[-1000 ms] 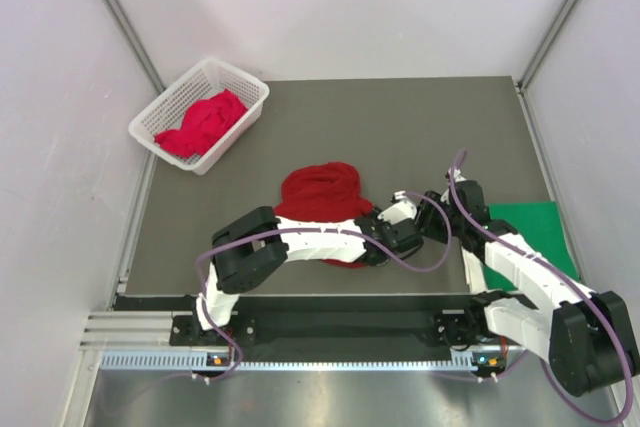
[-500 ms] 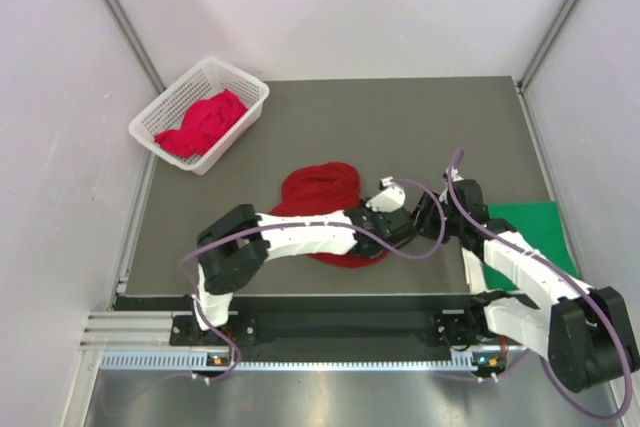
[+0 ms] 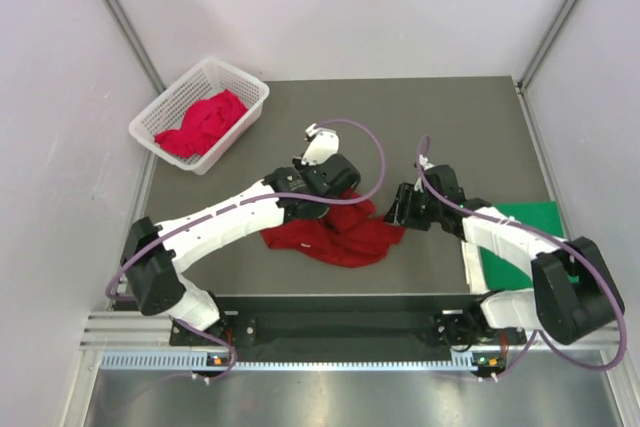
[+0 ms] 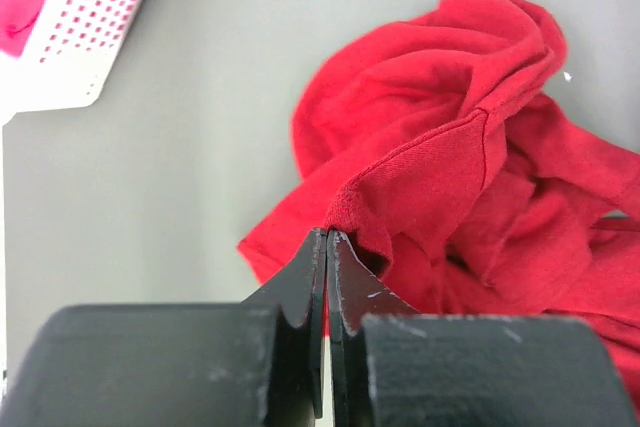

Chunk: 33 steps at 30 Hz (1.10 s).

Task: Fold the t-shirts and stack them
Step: Flatten the tshirt out

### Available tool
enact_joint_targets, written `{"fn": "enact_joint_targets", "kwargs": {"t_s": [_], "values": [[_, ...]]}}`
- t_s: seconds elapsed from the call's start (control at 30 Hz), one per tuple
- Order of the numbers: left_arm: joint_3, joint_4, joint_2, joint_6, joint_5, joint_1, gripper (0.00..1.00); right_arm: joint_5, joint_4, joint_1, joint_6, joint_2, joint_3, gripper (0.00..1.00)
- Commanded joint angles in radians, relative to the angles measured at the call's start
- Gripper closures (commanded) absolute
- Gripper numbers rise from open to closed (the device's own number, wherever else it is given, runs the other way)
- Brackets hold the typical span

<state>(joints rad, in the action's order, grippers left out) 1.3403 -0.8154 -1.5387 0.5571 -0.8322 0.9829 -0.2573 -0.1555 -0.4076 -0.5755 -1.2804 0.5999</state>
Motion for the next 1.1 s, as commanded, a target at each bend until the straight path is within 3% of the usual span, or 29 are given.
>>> {"fn": "enact_joint_targets", "kwargs": {"t_s": [0.0,0.47,0.57,0.6,0.63,0.83,0.97,1.07], "values": [[-0.001,-0.074,0.078,0.01,-0.051,-0.024,1.0,0.026,0.047,-0.049,0.026,-0.048,0.058,0.5],[-0.038,-0.068,0.167,-0.036,-0.061,-0.084,1.0,0.116,0.057,-0.092,0.054,-0.194,0.124,0.53],[-0.029,-0.039,0.172,-0.066,-0.065,-0.085,1.0,0.15,0.048,-0.092,0.072,-0.191,0.149,0.76],[-0.02,-0.028,0.17,-0.075,-0.067,-0.089,1.0,0.173,0.036,-0.092,0.078,-0.18,0.159,1.0],[-0.007,-0.021,0.167,-0.103,-0.071,-0.09,1.0,0.194,-0.011,-0.092,0.085,-0.169,0.2,1.0],[0.308,-0.047,0.114,-0.281,-0.22,-0.096,1.0,0.502,-0.295,-0.088,0.137,0.007,0.516,1.0],[0.541,-0.013,0.114,-0.437,-0.28,-0.096,1.0,0.653,-0.378,-0.082,0.169,0.162,0.73,1.0],[0.573,0.042,0.153,-0.538,-0.272,-0.096,1.0,0.734,-0.38,-0.077,0.189,0.238,0.807,1.0]]}}
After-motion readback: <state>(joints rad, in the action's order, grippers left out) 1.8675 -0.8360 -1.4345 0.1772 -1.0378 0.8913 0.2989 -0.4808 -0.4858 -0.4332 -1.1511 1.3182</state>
